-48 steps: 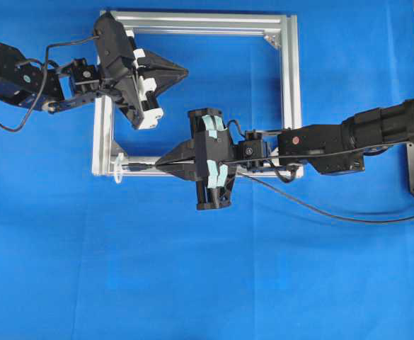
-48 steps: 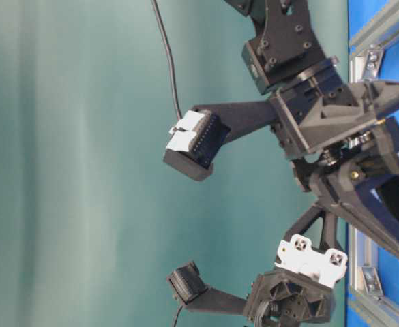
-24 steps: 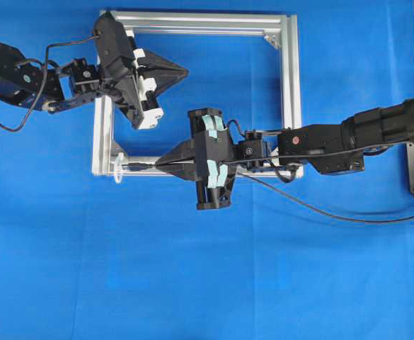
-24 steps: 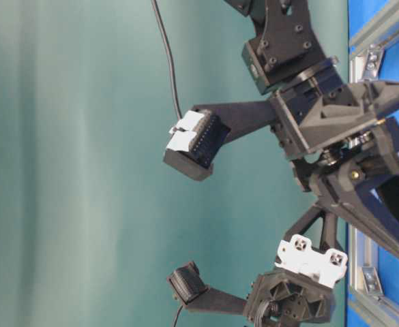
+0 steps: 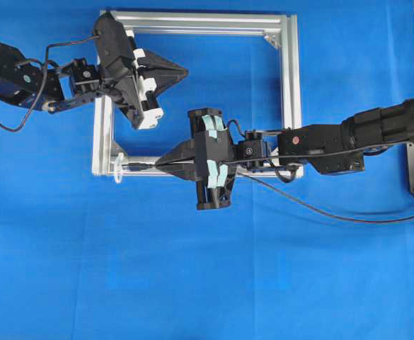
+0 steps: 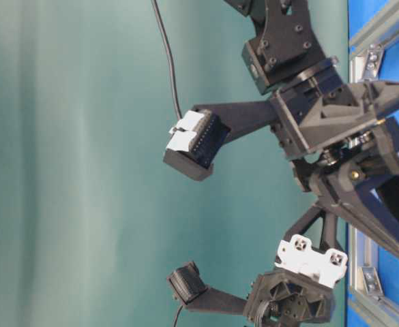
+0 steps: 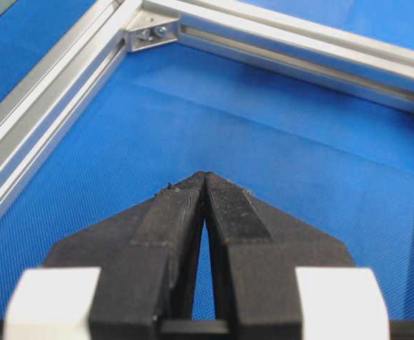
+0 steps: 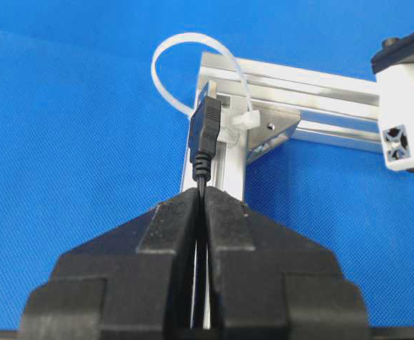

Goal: Insert the wire through the string loop located on the left side.
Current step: 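Push the plug end through the white loop with the right gripper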

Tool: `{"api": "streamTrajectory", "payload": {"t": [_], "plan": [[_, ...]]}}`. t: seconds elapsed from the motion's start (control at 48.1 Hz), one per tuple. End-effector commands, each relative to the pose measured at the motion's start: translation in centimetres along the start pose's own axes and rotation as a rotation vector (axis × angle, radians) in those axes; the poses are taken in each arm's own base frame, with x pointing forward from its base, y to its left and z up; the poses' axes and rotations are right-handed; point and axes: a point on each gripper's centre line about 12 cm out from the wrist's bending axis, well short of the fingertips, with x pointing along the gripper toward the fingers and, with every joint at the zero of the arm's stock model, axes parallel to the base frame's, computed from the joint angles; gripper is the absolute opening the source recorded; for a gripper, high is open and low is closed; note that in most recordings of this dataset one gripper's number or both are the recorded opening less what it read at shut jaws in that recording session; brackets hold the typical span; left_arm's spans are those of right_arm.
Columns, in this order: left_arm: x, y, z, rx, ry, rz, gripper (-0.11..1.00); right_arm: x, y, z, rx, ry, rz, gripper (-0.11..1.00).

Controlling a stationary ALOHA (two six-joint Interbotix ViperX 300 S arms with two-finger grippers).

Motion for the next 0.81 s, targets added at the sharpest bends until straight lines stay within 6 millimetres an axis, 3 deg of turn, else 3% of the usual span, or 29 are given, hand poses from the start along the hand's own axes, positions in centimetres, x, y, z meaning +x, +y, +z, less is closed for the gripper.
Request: {"api": "streamTrajectory", "payload": {"t": [0.0, 0.499, 0.789], "plan": [[-0.3, -0.2, 1.6, -0.002, -0.049, -0.006, 0.0, -0.1, -0.1, 1.5, 0.001, -0.041, -0.002, 0.0], [-0.3, -0.2, 1.6, -0.002, -0.049, -0.006, 0.0, 0.0, 0.0, 1.8, 0.0, -0.052, 0.0, 0.0], [-0.3, -0.1, 1.6, -0.003, -0.049, -0.004, 0.0, 1.5, 0.1, 2.7, -0.002, -0.074, 0.003, 0.0]]}}
